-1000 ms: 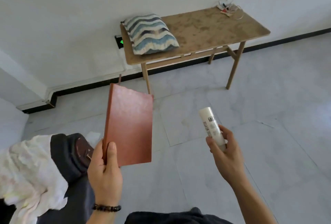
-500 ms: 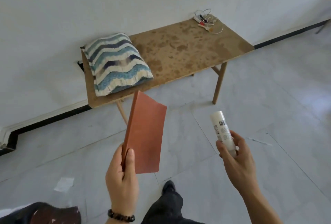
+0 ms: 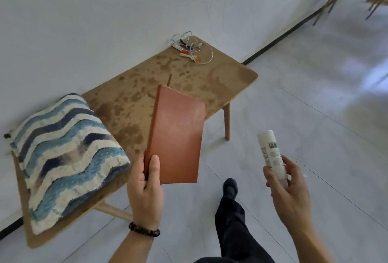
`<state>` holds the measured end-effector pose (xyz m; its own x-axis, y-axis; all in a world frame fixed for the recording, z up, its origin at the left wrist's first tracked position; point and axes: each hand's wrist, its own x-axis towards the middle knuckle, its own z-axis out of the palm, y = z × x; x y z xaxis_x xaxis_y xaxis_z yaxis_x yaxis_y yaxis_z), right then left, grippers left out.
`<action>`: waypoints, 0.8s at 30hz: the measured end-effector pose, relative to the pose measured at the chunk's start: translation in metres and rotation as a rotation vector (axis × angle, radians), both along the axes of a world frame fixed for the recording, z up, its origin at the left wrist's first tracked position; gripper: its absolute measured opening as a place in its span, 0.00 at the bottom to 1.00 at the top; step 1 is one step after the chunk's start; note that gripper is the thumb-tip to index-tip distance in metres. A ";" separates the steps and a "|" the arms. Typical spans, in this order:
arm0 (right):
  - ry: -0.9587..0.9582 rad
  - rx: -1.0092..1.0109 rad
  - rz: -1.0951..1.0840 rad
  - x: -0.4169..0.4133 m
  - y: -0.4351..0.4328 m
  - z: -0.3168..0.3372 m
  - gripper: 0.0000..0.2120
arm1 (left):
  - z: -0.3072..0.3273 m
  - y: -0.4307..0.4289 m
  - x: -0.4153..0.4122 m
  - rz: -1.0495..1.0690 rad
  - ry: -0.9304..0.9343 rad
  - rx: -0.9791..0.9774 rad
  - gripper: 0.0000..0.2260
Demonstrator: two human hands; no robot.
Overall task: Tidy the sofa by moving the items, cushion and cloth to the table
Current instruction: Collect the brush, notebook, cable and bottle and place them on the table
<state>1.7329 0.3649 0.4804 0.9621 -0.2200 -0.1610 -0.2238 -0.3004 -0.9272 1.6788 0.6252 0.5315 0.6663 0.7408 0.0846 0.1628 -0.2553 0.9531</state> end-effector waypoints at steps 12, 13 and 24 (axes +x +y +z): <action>-0.008 -0.033 0.285 0.342 0.062 0.020 0.19 | 0.018 0.033 0.255 0.236 0.021 -0.130 0.08; -0.013 -0.034 0.307 0.362 0.071 0.023 0.19 | 0.022 0.038 0.271 0.249 0.008 -0.134 0.07; 0.073 -0.159 0.389 0.518 0.147 -0.019 0.20 | -0.065 0.099 0.437 0.322 0.044 -0.606 0.05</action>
